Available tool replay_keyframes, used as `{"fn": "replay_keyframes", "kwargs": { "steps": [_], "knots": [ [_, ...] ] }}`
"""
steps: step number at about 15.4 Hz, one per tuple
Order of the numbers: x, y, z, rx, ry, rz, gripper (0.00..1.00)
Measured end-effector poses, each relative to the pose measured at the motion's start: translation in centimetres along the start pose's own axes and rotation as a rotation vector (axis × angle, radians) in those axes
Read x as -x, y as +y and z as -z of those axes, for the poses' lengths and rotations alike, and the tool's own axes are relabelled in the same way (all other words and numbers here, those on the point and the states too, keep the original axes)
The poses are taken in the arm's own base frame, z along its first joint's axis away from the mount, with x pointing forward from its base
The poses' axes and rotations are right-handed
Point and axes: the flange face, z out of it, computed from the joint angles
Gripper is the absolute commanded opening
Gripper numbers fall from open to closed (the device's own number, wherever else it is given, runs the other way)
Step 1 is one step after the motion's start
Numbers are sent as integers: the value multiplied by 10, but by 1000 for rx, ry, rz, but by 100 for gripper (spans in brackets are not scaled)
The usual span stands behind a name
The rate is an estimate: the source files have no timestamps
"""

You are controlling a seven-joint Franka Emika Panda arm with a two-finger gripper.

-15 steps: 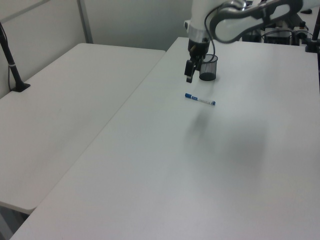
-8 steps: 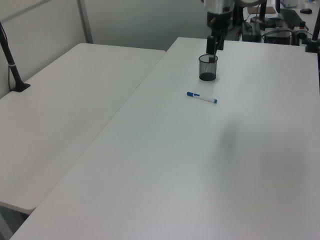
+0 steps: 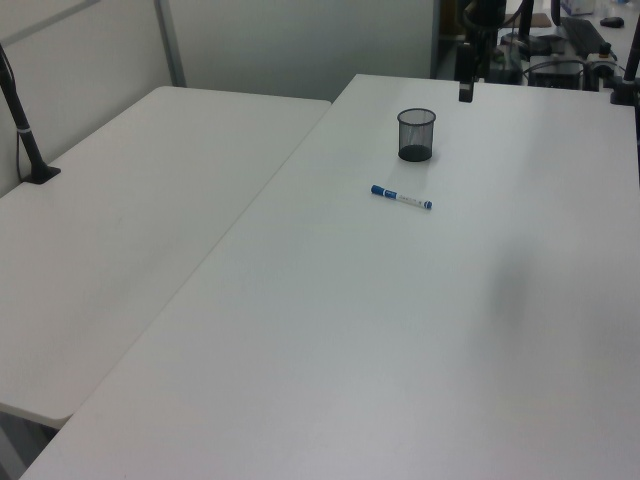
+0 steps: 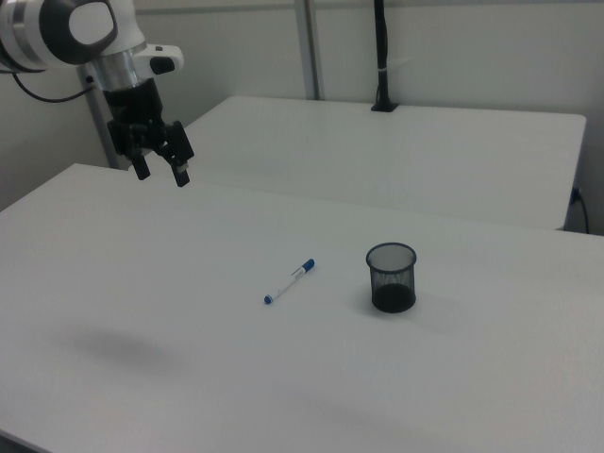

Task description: Remove the marker

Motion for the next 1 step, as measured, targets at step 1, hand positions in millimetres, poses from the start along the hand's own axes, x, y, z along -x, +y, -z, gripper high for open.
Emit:
{"fn": "replay_keyframes", "kwargs": {
  "steps": [1],
  "knots": [
    [2, 5, 1, 0, 2, -8, 100]
  ]
}}
